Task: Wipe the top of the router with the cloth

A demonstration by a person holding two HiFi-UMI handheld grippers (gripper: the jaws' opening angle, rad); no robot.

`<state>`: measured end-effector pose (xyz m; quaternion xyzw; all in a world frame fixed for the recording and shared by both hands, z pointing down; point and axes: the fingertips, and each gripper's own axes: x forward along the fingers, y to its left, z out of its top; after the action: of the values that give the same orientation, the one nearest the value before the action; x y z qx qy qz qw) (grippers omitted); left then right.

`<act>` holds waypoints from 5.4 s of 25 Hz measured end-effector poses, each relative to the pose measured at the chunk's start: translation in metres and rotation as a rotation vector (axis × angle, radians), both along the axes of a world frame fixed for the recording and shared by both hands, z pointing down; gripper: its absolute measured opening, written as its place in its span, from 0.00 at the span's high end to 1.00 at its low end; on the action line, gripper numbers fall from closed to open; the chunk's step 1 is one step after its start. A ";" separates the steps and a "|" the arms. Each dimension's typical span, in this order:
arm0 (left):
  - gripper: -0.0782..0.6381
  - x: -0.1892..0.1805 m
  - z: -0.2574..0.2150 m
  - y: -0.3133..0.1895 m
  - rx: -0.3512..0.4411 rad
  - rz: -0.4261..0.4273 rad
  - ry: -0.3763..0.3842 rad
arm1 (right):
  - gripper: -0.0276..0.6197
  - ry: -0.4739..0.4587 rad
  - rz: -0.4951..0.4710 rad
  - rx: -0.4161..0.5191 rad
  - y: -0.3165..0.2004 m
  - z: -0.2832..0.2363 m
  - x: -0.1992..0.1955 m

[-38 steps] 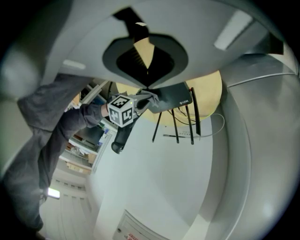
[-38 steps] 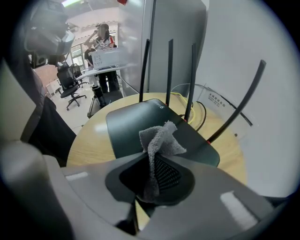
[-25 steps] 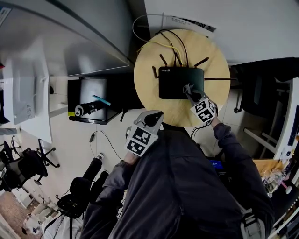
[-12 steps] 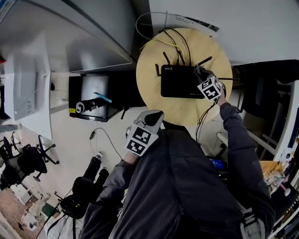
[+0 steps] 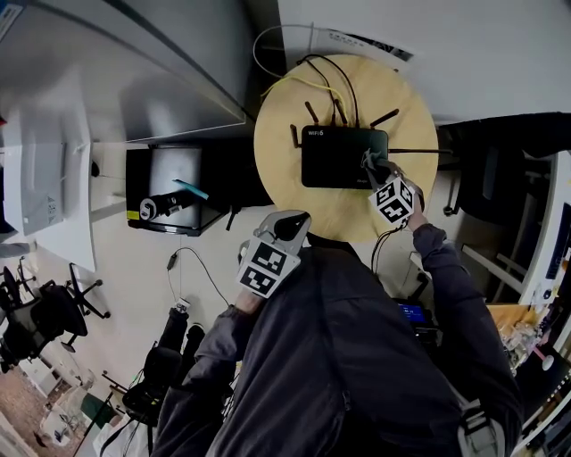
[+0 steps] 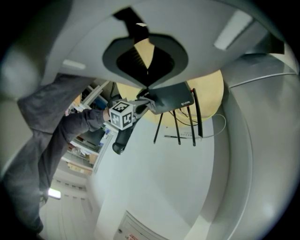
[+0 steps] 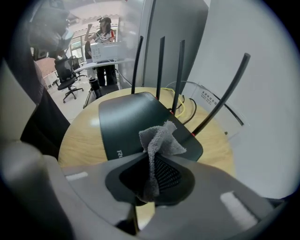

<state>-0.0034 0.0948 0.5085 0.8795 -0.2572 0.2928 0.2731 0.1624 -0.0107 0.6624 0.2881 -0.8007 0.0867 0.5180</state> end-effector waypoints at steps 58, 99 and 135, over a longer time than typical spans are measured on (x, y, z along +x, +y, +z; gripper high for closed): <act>0.89 0.007 0.000 -0.004 0.009 0.062 0.000 | 0.91 -0.135 0.318 -0.046 0.033 0.004 0.054; 0.89 0.009 0.001 0.004 -0.003 0.083 -0.023 | 0.91 -0.095 0.053 -0.134 0.061 0.034 0.059; 0.89 0.025 -0.020 -0.028 0.184 0.349 -0.010 | 0.91 -0.519 0.142 0.201 0.063 -0.215 -0.073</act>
<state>0.0220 0.0663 0.4889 0.9305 -0.1278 0.3154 0.1354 0.0892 0.0520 0.4474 0.3617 -0.8889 0.1138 0.2572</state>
